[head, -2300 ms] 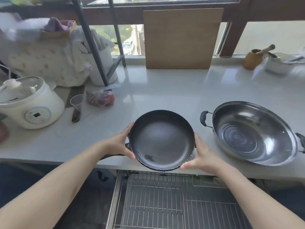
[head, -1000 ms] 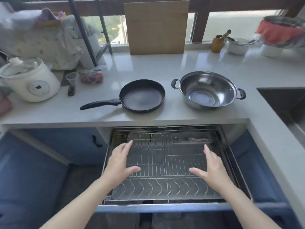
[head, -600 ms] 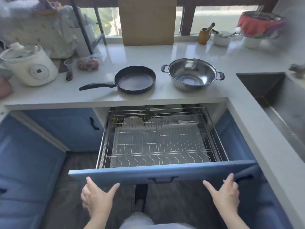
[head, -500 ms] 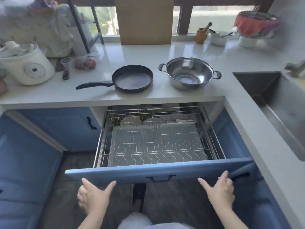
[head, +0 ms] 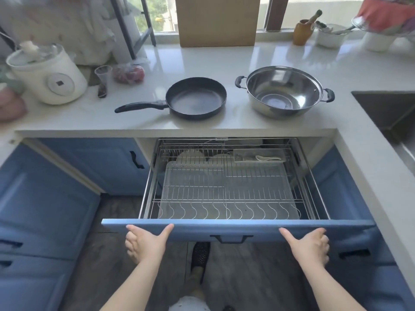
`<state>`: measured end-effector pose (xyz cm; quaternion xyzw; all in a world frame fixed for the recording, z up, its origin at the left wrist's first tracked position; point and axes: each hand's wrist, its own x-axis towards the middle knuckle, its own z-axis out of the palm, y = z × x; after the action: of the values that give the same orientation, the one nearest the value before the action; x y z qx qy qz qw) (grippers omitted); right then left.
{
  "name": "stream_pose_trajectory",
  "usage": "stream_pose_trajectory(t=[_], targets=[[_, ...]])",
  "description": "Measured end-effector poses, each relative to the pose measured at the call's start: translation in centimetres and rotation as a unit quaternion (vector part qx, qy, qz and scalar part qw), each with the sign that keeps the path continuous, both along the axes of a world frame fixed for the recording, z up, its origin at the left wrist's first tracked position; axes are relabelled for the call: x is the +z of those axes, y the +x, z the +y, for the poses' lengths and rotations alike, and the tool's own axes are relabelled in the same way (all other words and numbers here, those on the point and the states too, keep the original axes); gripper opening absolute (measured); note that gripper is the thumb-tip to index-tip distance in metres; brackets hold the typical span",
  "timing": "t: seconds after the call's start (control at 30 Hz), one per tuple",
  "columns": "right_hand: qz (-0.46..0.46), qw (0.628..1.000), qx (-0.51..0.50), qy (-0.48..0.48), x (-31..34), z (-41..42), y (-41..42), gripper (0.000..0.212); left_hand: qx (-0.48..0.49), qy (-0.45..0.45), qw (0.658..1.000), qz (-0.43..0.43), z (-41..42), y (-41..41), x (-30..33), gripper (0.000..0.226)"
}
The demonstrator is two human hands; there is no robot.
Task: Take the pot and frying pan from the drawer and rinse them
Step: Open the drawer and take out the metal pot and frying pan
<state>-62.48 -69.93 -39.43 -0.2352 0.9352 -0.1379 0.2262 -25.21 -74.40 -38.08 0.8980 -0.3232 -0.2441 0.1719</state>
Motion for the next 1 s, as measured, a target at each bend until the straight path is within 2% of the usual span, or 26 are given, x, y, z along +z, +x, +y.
stream_pose_trajectory(t=[0.13,0.5,0.73,0.87,1.0], targets=[[0.001,1.000,0.000,0.000,0.2,-3.1,-0.5,0.108,-0.001,-0.006,1.000,0.005,-2.8,-0.3,-0.1,0.133],[0.008,1.000,0.006,-0.009,0.2,-14.7,-1.0,0.104,-0.009,-0.011,1.000,0.014,-14.6,-1.5,-0.2,0.132],[0.013,0.999,0.025,-0.039,-0.4,-22.9,-2.0,0.117,-0.035,-0.029,0.999,0.012,-22.9,-1.8,-1.3,0.127],[0.004,0.998,0.045,-0.050,-0.6,-26.8,-2.6,0.116,-0.066,-0.009,0.998,0.005,-26.9,-1.4,-2.1,0.118],[-0.015,0.996,0.072,-0.050,-0.8,-29.4,-3.2,0.117,-0.115,0.021,0.993,-0.010,-30.2,-0.7,-2.4,0.095]])
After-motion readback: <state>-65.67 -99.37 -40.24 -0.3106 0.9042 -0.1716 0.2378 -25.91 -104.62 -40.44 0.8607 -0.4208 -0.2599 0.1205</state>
